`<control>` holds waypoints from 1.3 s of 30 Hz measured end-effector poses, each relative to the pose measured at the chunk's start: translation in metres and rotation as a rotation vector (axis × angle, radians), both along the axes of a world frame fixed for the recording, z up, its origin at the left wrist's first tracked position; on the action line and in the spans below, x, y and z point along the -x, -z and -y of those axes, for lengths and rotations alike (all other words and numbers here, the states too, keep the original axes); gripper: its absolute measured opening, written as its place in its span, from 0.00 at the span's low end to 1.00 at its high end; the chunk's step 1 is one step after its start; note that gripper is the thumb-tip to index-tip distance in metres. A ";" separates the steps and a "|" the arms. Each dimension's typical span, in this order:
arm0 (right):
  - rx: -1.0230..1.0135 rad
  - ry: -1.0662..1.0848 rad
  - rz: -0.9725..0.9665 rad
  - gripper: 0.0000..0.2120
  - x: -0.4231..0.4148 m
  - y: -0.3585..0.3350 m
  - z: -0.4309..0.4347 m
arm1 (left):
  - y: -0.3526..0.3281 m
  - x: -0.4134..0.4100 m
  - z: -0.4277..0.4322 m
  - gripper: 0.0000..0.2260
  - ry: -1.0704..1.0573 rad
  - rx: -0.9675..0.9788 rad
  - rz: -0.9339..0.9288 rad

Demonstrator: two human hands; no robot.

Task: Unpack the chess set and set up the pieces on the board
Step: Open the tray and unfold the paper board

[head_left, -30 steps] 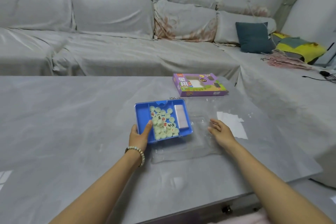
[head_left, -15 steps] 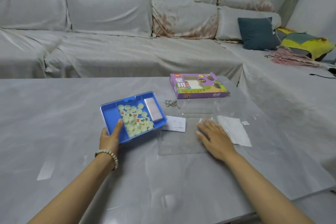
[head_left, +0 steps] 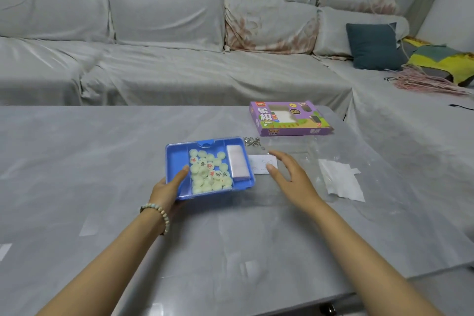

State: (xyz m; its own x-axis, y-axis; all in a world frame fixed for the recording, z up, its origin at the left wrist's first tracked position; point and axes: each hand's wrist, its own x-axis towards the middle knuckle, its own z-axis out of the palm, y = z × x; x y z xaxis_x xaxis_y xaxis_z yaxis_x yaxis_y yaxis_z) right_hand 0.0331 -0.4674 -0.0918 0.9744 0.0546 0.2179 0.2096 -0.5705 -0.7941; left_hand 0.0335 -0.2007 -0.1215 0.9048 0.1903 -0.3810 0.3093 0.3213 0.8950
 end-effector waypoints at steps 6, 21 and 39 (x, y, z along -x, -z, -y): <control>-0.257 -0.133 -0.280 0.14 0.014 -0.004 -0.069 | -0.006 0.025 -0.061 0.31 0.372 -0.156 -0.166; -0.035 -0.245 -0.282 0.20 0.060 0.050 -0.168 | 0.015 0.049 -0.115 0.34 0.108 -0.603 0.169; 0.179 -0.365 -0.191 0.09 0.041 0.054 -0.194 | 0.034 0.070 -0.102 0.30 0.243 -1.160 0.200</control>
